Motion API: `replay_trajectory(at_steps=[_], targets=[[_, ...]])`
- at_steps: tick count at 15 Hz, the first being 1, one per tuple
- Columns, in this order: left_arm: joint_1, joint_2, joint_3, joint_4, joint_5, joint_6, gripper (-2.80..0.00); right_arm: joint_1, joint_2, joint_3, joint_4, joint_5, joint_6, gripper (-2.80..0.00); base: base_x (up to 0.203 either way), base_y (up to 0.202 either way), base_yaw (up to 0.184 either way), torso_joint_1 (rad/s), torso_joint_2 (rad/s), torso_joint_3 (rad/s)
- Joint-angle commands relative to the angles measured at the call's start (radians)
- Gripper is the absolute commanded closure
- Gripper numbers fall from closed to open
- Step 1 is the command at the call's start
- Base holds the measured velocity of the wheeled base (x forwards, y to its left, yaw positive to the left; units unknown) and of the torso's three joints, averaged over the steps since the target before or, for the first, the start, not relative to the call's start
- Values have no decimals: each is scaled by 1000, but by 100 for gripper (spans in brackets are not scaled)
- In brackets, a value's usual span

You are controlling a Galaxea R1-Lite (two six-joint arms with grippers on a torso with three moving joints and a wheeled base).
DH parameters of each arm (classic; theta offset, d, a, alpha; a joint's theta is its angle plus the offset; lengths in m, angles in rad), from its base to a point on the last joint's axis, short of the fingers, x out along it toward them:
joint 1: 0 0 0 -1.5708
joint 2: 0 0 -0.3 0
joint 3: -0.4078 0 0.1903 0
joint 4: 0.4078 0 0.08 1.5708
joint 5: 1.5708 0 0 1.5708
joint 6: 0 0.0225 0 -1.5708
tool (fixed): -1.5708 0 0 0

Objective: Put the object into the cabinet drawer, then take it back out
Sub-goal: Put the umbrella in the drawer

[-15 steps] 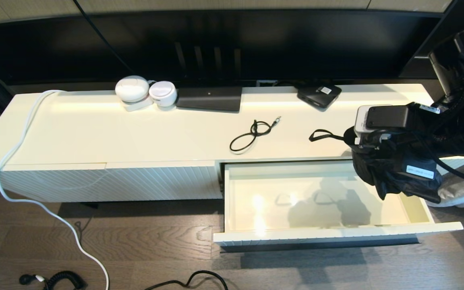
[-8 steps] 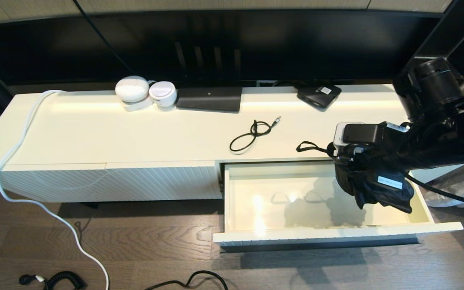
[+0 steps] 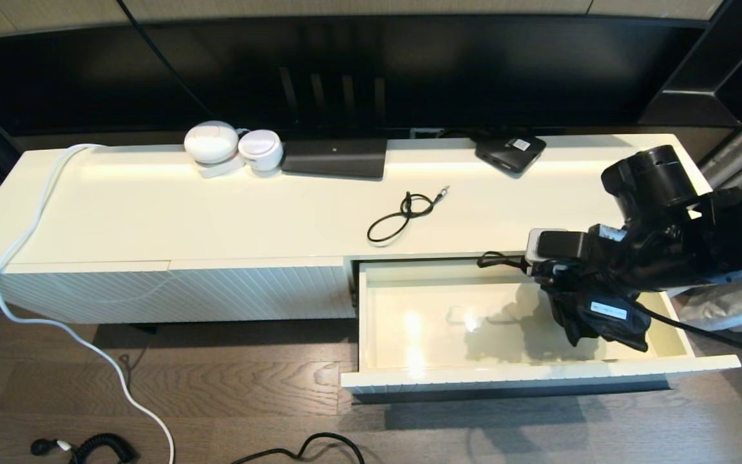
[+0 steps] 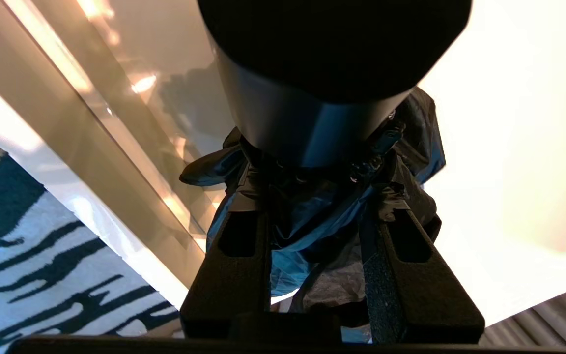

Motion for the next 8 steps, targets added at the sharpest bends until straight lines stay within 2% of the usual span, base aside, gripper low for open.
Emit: replay_trajectory(at_steps=[1,8], targets=[[0,0,1,-1,0,0,0,-3,25,21,-18,-3,-28,0,0,0,0,0,0,0],[0,0,0,-1,0,0,0,40,96,44,-77,-10,-52,0,0,0,0,0,0,0]])
